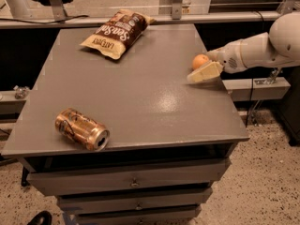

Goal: Move orange near orange can

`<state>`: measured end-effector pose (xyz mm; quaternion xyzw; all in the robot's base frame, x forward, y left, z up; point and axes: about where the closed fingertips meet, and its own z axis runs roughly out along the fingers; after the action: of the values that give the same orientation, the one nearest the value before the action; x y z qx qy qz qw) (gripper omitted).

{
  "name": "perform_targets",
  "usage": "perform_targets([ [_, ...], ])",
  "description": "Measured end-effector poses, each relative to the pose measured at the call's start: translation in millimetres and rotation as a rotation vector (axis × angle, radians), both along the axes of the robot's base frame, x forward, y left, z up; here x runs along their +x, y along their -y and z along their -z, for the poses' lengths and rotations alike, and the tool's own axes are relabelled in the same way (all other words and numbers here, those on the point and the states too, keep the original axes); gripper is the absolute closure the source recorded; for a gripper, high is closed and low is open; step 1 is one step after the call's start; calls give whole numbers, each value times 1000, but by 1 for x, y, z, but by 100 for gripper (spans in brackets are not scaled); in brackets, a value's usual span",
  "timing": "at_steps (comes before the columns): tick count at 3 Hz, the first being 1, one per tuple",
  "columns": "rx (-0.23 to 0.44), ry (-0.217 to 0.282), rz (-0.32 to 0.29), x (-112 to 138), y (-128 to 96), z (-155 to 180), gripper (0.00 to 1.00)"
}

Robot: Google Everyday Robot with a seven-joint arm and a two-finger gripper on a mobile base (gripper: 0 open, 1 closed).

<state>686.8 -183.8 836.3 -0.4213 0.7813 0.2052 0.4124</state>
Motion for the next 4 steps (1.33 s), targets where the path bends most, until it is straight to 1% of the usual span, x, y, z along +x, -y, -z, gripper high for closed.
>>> perform_targets([
  [1,23,5,6,4,-4,1,43],
  [2,35,16,6,7,-6,-5,64],
  [3,58,28,-6,2,-8,-19,88],
  [4,76,33,-54,-18,-26,-37,100],
])
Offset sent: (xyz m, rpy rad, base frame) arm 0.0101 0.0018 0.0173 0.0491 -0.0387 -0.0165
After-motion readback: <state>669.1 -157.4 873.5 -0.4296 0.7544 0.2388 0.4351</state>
